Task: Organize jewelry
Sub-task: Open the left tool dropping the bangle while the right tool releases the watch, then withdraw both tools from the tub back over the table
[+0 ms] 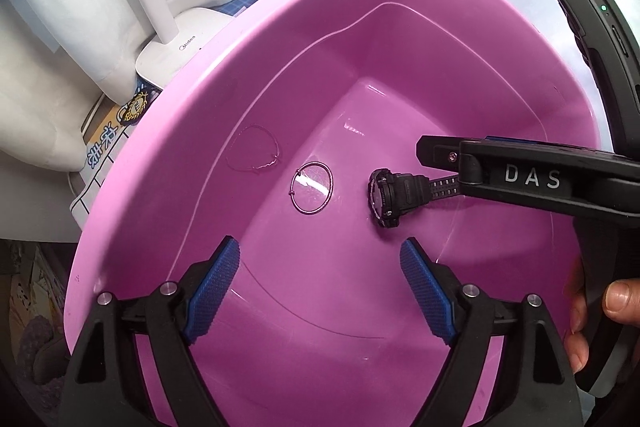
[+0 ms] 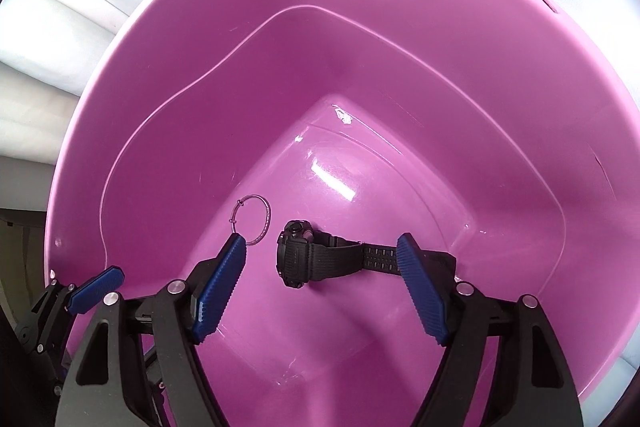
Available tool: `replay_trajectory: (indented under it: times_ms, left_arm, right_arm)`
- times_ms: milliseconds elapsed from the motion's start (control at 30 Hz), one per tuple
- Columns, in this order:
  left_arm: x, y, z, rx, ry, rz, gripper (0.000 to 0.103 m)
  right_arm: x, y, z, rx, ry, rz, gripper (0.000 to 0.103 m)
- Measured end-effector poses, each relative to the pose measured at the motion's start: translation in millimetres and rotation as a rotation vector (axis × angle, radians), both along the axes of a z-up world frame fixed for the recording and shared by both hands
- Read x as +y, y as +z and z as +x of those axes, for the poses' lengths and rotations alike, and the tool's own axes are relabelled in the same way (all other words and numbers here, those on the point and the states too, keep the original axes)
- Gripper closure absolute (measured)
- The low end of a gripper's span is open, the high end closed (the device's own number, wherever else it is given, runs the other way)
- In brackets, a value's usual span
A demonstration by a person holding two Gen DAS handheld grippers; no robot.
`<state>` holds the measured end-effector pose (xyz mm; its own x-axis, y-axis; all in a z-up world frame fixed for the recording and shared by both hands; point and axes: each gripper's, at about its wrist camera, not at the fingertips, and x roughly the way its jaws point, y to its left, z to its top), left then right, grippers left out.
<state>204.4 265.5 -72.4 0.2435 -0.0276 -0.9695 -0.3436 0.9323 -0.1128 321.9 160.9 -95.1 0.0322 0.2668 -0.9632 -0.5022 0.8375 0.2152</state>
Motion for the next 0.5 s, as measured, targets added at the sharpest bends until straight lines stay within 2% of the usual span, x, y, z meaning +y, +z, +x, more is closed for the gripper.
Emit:
replay_trajectory:
  times_ms: [67, 267, 333, 500]
  left_arm:
    - [-1, 7, -5, -0.018, 0.0, 0.031, 0.014]
    - [2, 27, -20, -0.082, 0.015, 0.08, 0.013]
    - [5, 34, -28, -0.109, 0.029, 0.104, 0.011]
    - [9, 46, -47, -0.148, 0.049, 0.133, 0.01]
  right_arm:
    - [0, 1, -2, -0.006, 0.003, -0.005, 0.027]
    - [-4, 11, -13, -0.041, 0.029, 0.011, 0.027]
    - [-7, 17, -17, -0.053, 0.027, 0.039, 0.022]
    - [-15, 35, -32, -0.105, 0.016, 0.088, 0.021]
